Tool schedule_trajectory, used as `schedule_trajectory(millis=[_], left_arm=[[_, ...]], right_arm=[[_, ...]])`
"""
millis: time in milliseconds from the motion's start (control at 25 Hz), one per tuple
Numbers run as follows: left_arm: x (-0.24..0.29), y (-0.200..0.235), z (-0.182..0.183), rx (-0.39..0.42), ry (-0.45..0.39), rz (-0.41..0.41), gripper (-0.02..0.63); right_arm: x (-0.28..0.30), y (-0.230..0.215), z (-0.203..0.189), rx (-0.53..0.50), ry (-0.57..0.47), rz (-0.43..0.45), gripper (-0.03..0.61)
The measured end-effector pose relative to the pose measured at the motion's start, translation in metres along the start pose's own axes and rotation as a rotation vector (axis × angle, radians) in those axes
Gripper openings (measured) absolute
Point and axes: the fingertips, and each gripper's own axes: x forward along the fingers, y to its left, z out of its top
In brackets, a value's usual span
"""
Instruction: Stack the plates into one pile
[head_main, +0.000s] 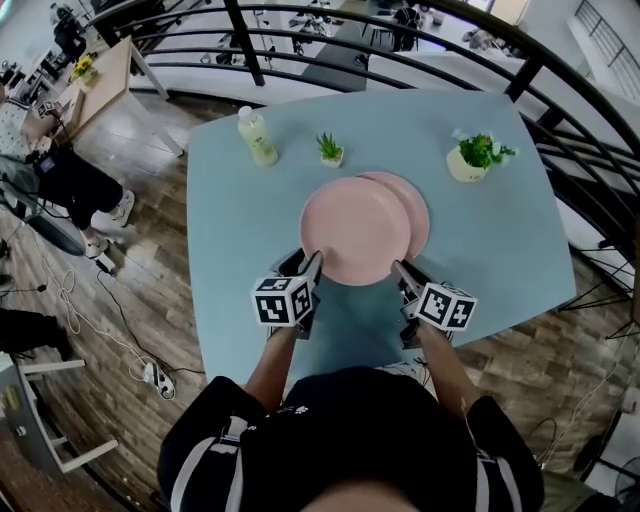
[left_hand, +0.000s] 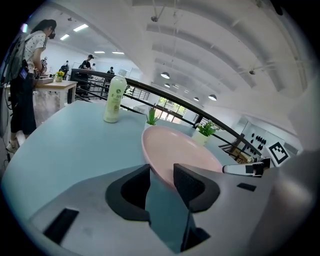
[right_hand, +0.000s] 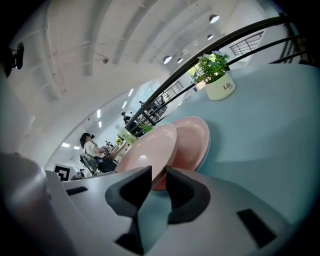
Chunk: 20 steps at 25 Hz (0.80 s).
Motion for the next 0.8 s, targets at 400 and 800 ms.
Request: schedule_trajectory(millis=[400, 800], left_arm=[[0.025, -0.026, 0.002, 0.045, 0.029, -0.045, 0.137], [0.043, -0.034, 0.001, 0.040, 0.057, -0.087, 0.155]], right_arm=[[-0.016, -0.017, 0.018, 0.048, -0.064, -0.020, 0.087], [-0.017, -0.034, 0.027, 0.060, -0.082, -0.043, 0.096]])
